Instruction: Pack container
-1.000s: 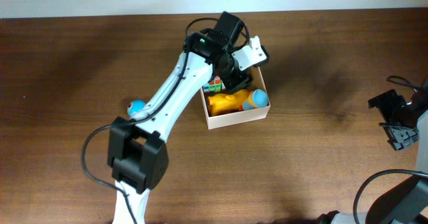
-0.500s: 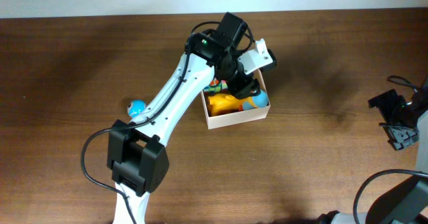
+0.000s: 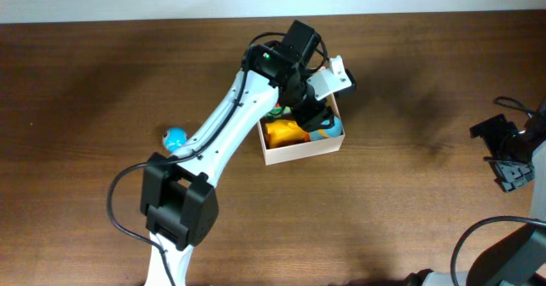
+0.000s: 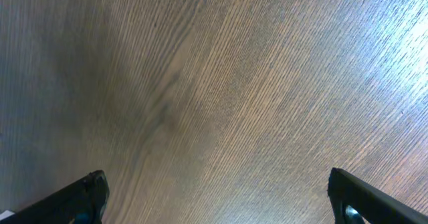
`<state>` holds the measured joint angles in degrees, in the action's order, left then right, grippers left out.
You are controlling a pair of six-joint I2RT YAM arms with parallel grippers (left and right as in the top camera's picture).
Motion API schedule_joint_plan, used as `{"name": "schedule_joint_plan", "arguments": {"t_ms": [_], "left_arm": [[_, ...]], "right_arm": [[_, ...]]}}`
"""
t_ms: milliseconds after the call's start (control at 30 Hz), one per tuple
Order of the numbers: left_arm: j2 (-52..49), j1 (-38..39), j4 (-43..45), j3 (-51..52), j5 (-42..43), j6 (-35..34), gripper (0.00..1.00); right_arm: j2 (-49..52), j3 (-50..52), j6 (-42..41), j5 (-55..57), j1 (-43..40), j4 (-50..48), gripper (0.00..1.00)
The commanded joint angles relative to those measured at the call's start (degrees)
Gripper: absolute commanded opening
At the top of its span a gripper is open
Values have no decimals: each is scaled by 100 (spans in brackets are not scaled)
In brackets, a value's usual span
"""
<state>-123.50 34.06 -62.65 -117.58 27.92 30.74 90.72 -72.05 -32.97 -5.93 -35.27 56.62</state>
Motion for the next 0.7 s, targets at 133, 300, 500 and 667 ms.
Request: {"name": "schedule_joint_plan", "arguments": {"t_ms": [133,300,500,667], "left_arm": [[-437,46,24,57,96,-31,57],[-588,39,74,57,76,-31,56],[-669,42,164,57,76,-31,25],[-669,39,238,55,42,-31,12]], "right_arm": [[9,15,13,-7,4,-4,99],[9,15,13,-7,4,-4,99],[9,15,13,-7,4,-4,99],[9,15,13,-7,4,-4,99]]}}
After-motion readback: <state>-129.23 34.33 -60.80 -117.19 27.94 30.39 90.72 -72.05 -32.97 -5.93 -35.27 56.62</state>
